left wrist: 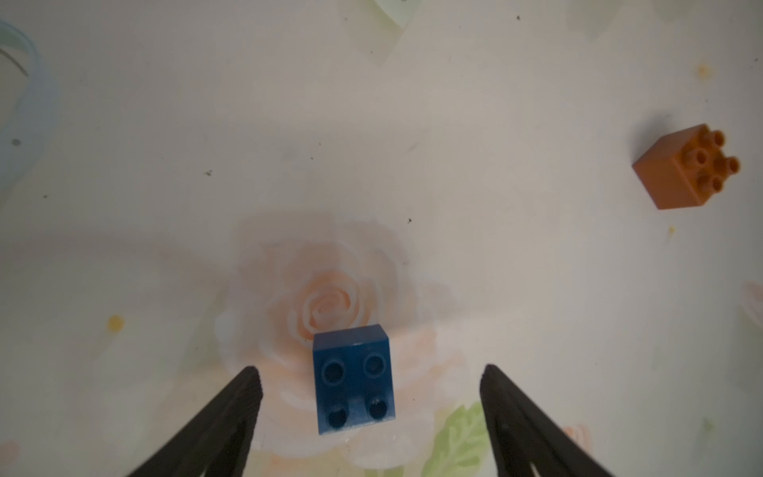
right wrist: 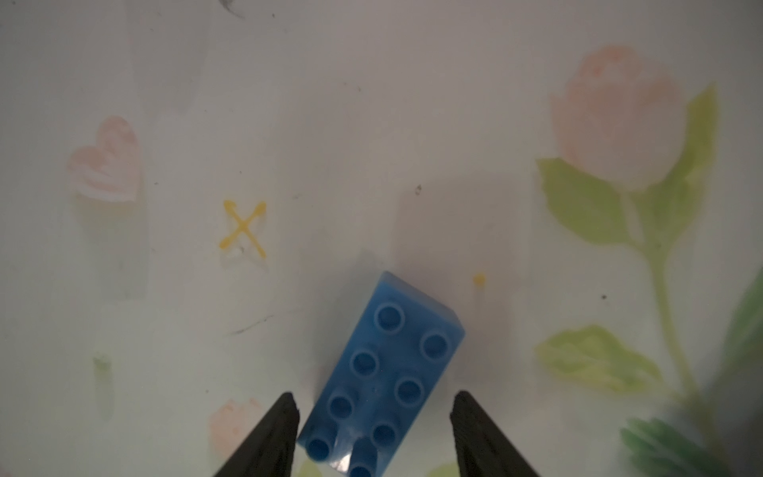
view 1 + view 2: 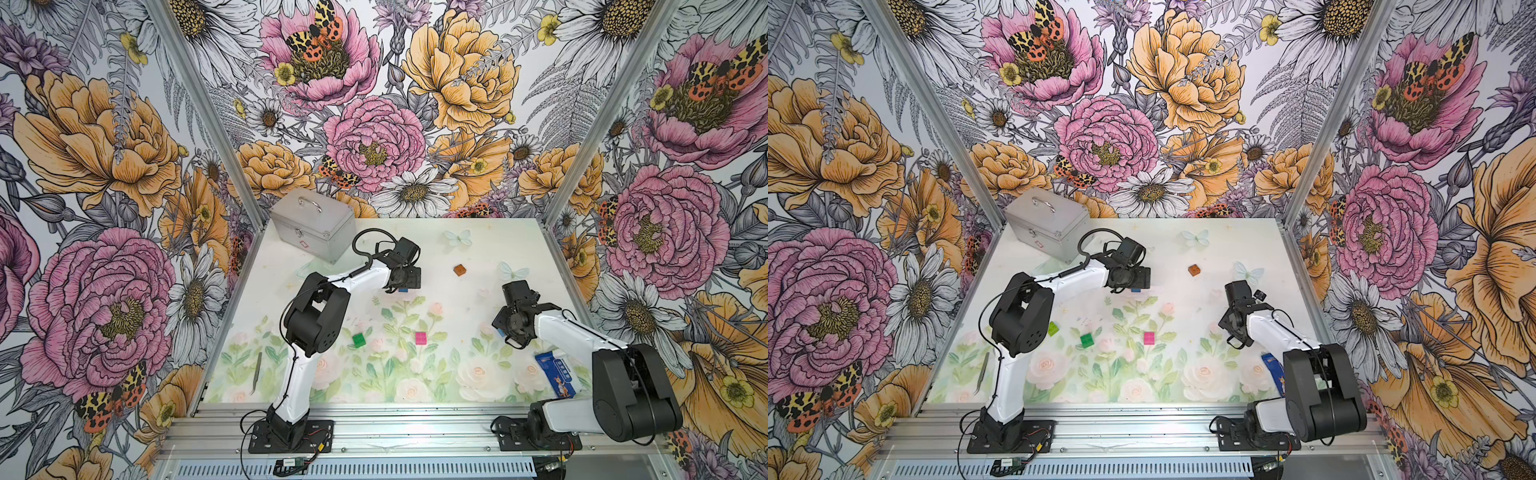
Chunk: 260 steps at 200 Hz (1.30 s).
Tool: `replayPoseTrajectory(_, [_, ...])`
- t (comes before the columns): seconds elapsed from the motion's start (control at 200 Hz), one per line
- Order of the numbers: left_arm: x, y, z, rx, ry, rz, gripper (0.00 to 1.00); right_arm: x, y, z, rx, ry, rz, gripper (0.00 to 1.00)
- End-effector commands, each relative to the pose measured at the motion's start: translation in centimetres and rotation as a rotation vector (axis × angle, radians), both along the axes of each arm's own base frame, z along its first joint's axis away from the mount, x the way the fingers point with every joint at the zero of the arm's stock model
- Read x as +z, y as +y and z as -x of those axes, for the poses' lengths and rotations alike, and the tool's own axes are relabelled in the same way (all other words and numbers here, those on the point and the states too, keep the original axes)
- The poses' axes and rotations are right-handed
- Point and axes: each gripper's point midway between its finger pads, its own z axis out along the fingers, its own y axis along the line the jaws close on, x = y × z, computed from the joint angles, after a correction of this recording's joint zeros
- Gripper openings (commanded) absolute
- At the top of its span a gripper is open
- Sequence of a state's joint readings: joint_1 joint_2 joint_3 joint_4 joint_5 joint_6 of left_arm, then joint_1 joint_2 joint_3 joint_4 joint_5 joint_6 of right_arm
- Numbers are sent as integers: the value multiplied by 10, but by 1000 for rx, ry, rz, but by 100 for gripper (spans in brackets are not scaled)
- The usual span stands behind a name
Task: Assemble the letter v with lego
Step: Move the lego brick at the center of the board, then pick up the lego brick from the center of the board.
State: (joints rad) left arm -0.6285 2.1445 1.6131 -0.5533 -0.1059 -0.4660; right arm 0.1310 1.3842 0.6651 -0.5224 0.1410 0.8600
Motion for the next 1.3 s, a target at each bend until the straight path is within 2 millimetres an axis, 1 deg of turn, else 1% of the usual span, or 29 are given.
replayPoseTrajectory(0.0, [-3, 1, -2, 45, -1, -29, 84, 4, 4, -16, -10, -49, -28, 61])
replayPoseTrajectory(0.105, [-8, 1, -4, 46, 5, -40, 82, 4, 5, -20, -1, -46, -30, 60])
replayPoseTrajectory(0.17, [-11, 1, -5, 44, 12, -54, 77, 2, 6, -21, 8, -40, -34, 59])
replayPoseTrajectory(0.235, [-15, 3, -5, 44, 16, -71, 72, 3, 7, -22, 15, -39, -33, 55])
replayPoseTrajectory(0.295, [-18, 4, -4, 42, 23, -85, 71, 2, 8, -22, 28, -35, -33, 51])
replayPoseTrajectory(0.355, [-21, 6, -4, 43, 29, -96, 71, 1, 14, -24, 76, -26, -47, 46])
replayPoseTrajectory(0.45, [-26, 8, -5, 43, 37, -114, 70, 1, 30, -33, 179, -12, -77, 38])
replayPoseTrajectory(0.52, [-29, 6, -6, 38, 46, -114, 64, -1, 39, -36, 237, 18, -79, 32])
replayPoseTrajectory(0.56, [-29, 5, -6, 37, 50, -111, 62, -2, 42, -36, 264, 30, -75, 31])
replayPoseTrajectory(0.63, [-29, 1, -4, 23, 52, -111, 55, -3, 55, -39, 329, 35, -84, 29])
replayPoseTrajectory(0.705, [-28, 1, 3, 22, 61, -124, 46, 1, 73, -43, 418, 28, -86, 27])
replayPoseTrajectory(0.76, [-26, 3, 9, 30, 70, -126, 42, 2, 86, -44, 484, 37, -75, 25])
replayPoseTrajectory(0.825, [-22, 7, 18, 44, 75, -126, 36, 3, 101, -45, 568, 47, -62, 24])
replayPoseTrajectory(0.905, [-19, 14, 30, 60, 85, -129, 32, 4, 118, -45, 657, 63, -46, 23])
replayPoseTrajectory(1.006, [-18, 24, 48, 92, 107, -132, 31, 2, 131, -44, 715, 85, -42, 21])
replayPoseTrajectory(1.111, [-18, 25, 67, 102, 127, -127, 31, 0, 142, -41, 767, 96, -37, 21])
replayPoseTrajectory(1.196, [-17, 24, 79, 96, 130, -130, 33, -1, 145, -39, 784, 109, -14, 21])
replayPoseTrajectory(1.296, [-14, 24, 87, 94, 130, -126, 35, -3, 143, -37, 789, 126, 20, 20])
